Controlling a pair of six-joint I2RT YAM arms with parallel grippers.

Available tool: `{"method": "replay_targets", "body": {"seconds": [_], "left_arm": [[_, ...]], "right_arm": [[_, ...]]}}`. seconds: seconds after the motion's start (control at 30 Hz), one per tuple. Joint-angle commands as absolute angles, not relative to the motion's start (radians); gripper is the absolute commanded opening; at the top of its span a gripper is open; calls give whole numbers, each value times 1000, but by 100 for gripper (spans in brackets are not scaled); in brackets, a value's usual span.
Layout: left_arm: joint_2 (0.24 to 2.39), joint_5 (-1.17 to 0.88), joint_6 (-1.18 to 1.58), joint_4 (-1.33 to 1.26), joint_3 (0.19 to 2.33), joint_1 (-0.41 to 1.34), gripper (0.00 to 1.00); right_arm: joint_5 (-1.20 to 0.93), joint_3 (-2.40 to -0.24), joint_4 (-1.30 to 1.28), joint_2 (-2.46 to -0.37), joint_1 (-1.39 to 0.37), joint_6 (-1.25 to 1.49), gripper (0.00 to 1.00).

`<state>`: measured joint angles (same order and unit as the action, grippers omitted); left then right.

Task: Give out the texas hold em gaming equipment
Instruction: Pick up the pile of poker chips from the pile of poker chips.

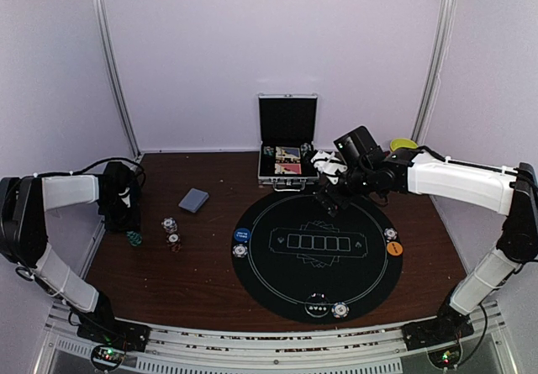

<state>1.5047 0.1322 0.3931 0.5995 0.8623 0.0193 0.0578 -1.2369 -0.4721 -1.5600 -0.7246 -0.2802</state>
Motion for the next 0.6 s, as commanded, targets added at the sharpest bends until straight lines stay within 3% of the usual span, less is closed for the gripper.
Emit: {"method": "replay_targets", "body": {"seconds": [0.0,0.57], "left_arm": [[1486,134,391,581,854,10,40],[1380,118,377,597,866,11,28]], "right_arm": [[80,-1232,-453,-1534,-732,-270,98],[90,-1231,-450,-1542,-731,-268,98]]}}
